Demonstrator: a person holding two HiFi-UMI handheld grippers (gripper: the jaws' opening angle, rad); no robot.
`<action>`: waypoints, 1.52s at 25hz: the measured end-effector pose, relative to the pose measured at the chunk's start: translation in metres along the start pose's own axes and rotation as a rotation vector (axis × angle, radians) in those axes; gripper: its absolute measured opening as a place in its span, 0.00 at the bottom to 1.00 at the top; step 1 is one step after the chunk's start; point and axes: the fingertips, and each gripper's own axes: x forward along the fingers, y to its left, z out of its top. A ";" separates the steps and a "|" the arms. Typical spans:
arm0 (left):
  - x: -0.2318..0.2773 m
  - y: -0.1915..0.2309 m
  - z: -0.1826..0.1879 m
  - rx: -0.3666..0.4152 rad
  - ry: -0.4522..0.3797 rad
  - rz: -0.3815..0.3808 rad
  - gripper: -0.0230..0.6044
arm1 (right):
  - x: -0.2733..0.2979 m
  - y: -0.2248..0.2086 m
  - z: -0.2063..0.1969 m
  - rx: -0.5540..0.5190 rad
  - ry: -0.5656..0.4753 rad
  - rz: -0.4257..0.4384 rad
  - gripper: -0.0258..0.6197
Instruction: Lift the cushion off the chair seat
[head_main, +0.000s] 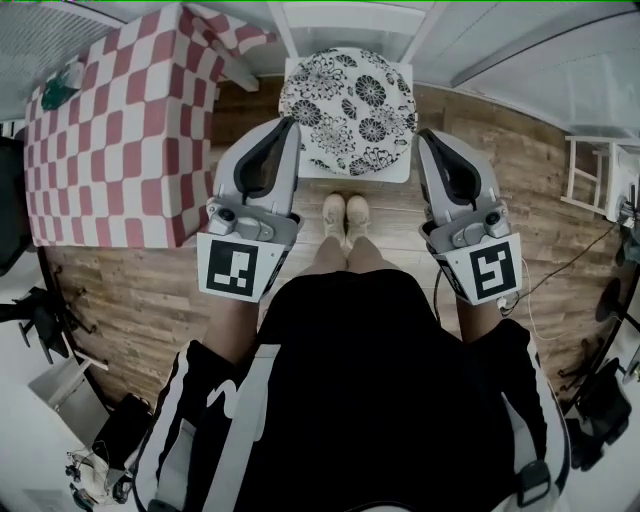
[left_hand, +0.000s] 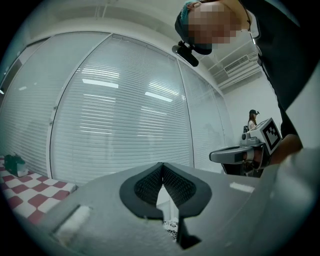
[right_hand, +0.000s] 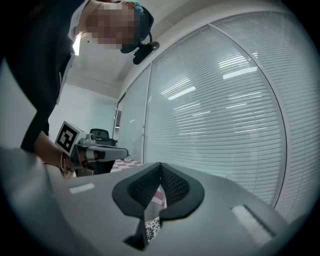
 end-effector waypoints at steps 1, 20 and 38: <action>0.000 0.001 -0.004 0.000 0.008 0.004 0.04 | 0.001 0.000 -0.004 -0.001 0.005 0.007 0.04; 0.005 -0.009 -0.098 -0.027 0.143 -0.052 0.22 | 0.005 0.017 -0.107 0.005 0.155 0.150 0.15; -0.004 -0.027 -0.220 0.036 0.372 -0.151 0.32 | 0.005 0.039 -0.211 -0.050 0.285 0.301 0.24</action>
